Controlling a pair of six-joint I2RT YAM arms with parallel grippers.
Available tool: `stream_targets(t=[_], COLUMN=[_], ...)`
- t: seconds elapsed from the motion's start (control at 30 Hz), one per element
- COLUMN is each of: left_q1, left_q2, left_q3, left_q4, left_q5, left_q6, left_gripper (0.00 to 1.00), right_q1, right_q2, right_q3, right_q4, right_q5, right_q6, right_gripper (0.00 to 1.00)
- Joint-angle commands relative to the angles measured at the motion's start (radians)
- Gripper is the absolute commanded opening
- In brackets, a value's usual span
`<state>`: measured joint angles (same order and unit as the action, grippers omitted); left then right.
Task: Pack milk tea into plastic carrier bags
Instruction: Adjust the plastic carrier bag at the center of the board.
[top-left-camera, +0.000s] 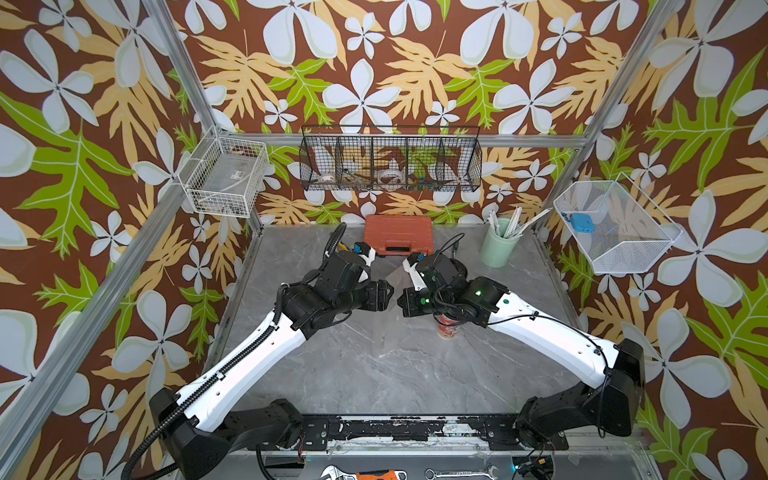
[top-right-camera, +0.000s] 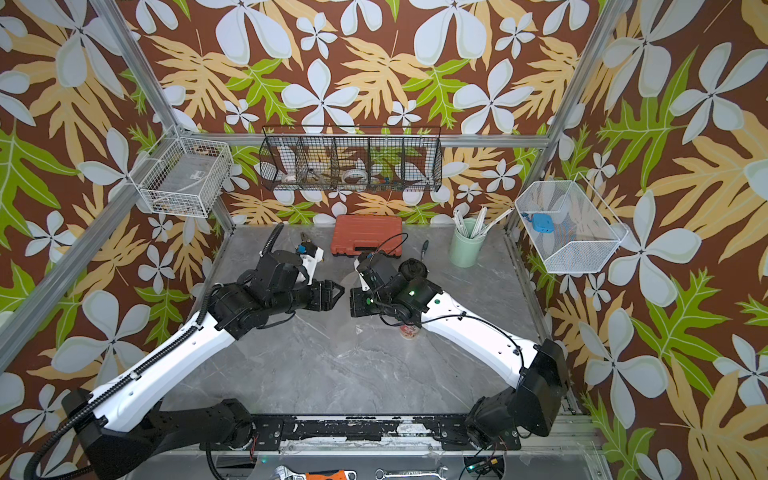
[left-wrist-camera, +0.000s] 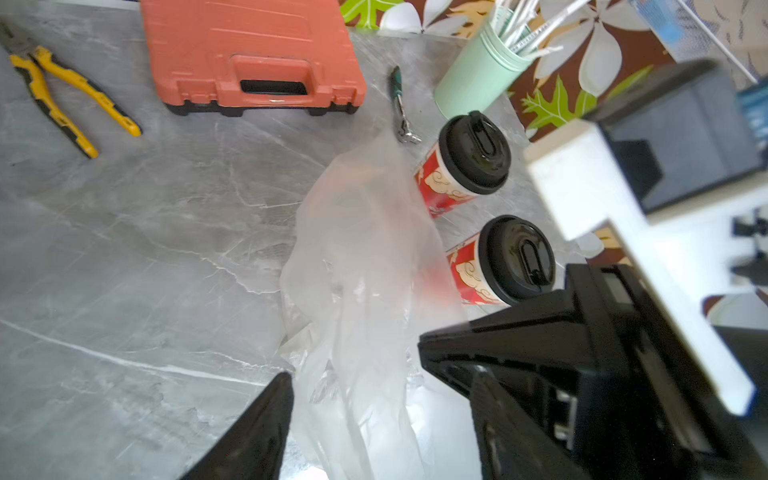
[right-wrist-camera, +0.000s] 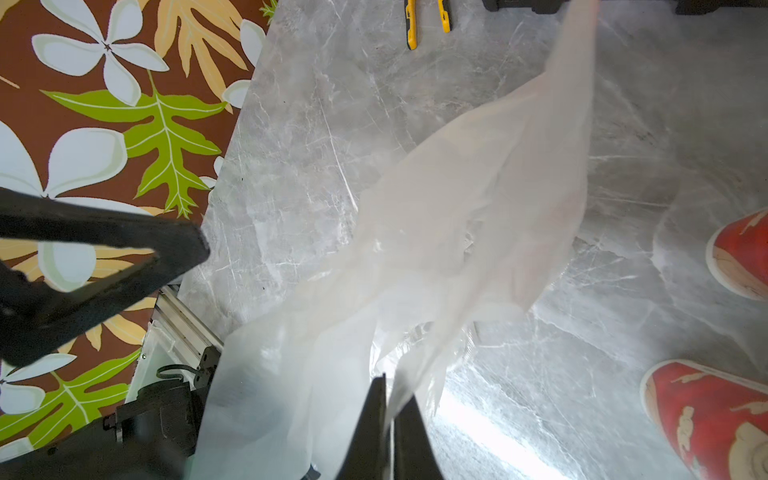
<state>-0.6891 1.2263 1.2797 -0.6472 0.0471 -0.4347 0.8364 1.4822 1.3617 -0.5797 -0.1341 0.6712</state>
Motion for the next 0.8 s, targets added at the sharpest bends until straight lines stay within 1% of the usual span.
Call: stream_targets(t=[0.0,0.1,0.2,0.3,0.33,0.4,0.47,0.5,0.57,0.6,0.67,0.77], left_q1=[0.002,0.0,0.0,0.0,0.0,0.0,0.001,0.002,0.002,0.002,0.002,0.005], left_q2=[0.063,0.136,0.176,0.213,0.224,0.233,0.222,0.21,0.191,0.18,0.158,0.112], left_q3=[0.054,0.095,0.104,0.127,0.138,0.153,0.15,0.143,0.129,0.123,0.102,0.06], left_q4=[-0.114,-0.199,-0.22,-0.224,-0.223,-0.222,-0.211,-0.2,-0.186,-0.183,-0.17,-0.142], left_q5=[0.035,-0.01,-0.043,-0.097,-0.123,-0.18,-0.207,-0.213,-0.212,-0.208,-0.187,-0.172], left_q6=[0.138,0.207,0.248,0.252,0.244,0.223,0.212,0.211,0.201,0.194,0.182,0.146], left_gripper=[0.73,0.73,0.74,0.73,0.71,0.63,0.51,0.41,0.26,0.2,0.12,0.05], right_q1=[0.0,0.0,0.0,0.0,0.0,-0.001,0.0,-0.001,-0.001,-0.001,-0.004,-0.008], right_q2=[-0.009,-0.016,-0.024,-0.029,-0.031,-0.034,-0.039,-0.043,-0.049,-0.051,-0.053,-0.049], right_q3=[0.001,0.002,-0.001,-0.008,-0.012,-0.019,-0.028,-0.031,-0.037,-0.039,-0.043,-0.038], right_q4=[-0.007,-0.011,-0.013,-0.014,-0.015,-0.027,-0.041,-0.05,-0.066,-0.073,-0.089,-0.125], right_q5=[-0.006,-0.004,0.0,0.0,0.001,0.013,0.035,0.049,0.076,0.091,0.117,0.169], right_q6=[-0.016,-0.019,-0.02,-0.021,-0.022,-0.025,-0.032,-0.034,-0.042,-0.044,-0.053,-0.064], right_gripper=[0.0,0.0,0.0,0.0,0.0,0.0,0.0,0.0,0.0,0.0,0.0,0.0])
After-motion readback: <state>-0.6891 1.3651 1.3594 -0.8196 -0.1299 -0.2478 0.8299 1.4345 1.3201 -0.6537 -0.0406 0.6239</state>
